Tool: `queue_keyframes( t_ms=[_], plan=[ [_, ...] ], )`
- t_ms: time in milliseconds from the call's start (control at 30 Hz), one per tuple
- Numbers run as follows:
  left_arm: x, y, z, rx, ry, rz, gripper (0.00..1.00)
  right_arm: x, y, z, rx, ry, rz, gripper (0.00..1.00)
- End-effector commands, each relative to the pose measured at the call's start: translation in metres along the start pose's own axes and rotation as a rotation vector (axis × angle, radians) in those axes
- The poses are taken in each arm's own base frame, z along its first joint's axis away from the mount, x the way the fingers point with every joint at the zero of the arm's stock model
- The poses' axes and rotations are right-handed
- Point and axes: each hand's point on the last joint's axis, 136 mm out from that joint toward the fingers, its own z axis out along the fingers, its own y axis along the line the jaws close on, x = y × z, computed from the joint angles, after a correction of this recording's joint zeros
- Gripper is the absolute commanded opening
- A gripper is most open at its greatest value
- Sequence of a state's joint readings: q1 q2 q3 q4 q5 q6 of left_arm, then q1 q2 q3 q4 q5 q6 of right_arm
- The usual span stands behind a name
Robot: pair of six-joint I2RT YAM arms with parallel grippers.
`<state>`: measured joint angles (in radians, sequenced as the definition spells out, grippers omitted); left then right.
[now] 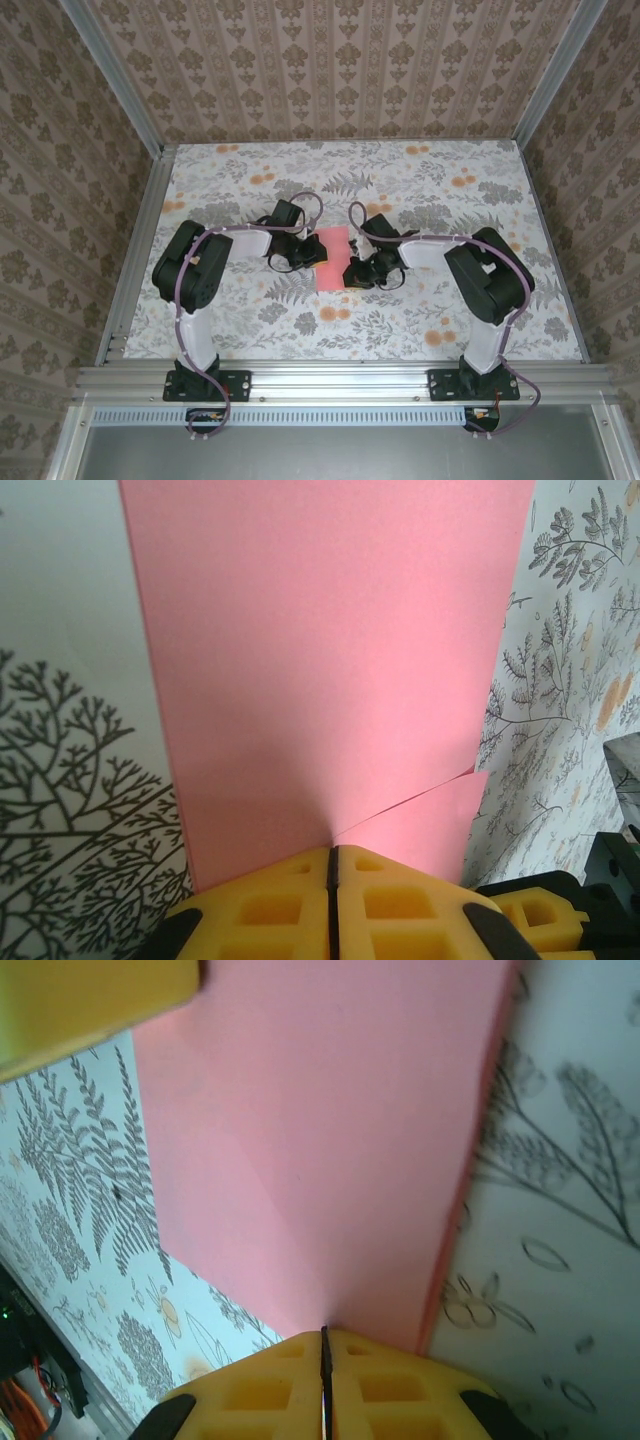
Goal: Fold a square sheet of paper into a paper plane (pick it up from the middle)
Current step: Fold the triangle a second time at the center of the table, then turn over the paper at the center of the table.
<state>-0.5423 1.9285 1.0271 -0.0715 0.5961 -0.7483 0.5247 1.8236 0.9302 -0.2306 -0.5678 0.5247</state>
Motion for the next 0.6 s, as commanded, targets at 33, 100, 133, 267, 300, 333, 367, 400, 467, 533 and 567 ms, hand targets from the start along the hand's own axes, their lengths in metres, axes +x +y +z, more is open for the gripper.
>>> queue_keyframes(
  t_ms=[33, 100, 133, 267, 300, 333, 367, 400, 467, 533, 567],
  plan=[
    [0.022, 0.061, 0.012, -0.186, 0.056, -0.084, 0.09, 0.037, -0.024, -0.005, 0.064, 0.087, 0.097, 0.11],
    [0.019, 0.055, 0.011, -0.174, 0.050, -0.068, 0.11, 0.029, -0.018, -0.016, 0.069, 0.045, 0.065, 0.11],
    [0.016, 0.050, 0.009, -0.167, 0.044, -0.055, 0.13, 0.021, -0.011, -0.023, 0.061, 0.005, 0.034, 0.12],
    [0.006, 0.025, 0.006, -0.150, 0.033, 0.007, 0.16, -0.009, 0.013, -0.051, 0.055, -0.139, -0.065, 0.12],
    [0.004, 0.021, 0.006, -0.148, 0.032, 0.018, 0.16, -0.014, 0.017, -0.052, 0.054, -0.151, -0.076, 0.12],
    [0.005, 0.018, 0.007, -0.148, 0.036, 0.023, 0.16, -0.019, 0.019, -0.052, 0.057, -0.155, -0.082, 0.12],
    [0.004, 0.017, 0.008, -0.150, 0.038, 0.023, 0.16, -0.022, 0.020, -0.048, 0.061, -0.150, -0.084, 0.12],
    [0.005, 0.017, 0.009, -0.150, 0.040, 0.023, 0.16, -0.026, 0.021, -0.046, 0.064, -0.147, -0.087, 0.12],
    [0.005, 0.018, 0.009, -0.156, 0.039, 0.019, 0.16, -0.031, 0.020, -0.035, 0.082, -0.125, -0.089, 0.12],
    [0.006, 0.023, 0.010, -0.168, 0.043, 0.011, 0.16, -0.034, 0.018, -0.025, 0.090, -0.099, -0.080, 0.12],
    [0.007, 0.024, 0.011, -0.171, 0.044, 0.010, 0.16, -0.034, 0.018, -0.020, 0.093, -0.087, -0.078, 0.12]
  ],
)
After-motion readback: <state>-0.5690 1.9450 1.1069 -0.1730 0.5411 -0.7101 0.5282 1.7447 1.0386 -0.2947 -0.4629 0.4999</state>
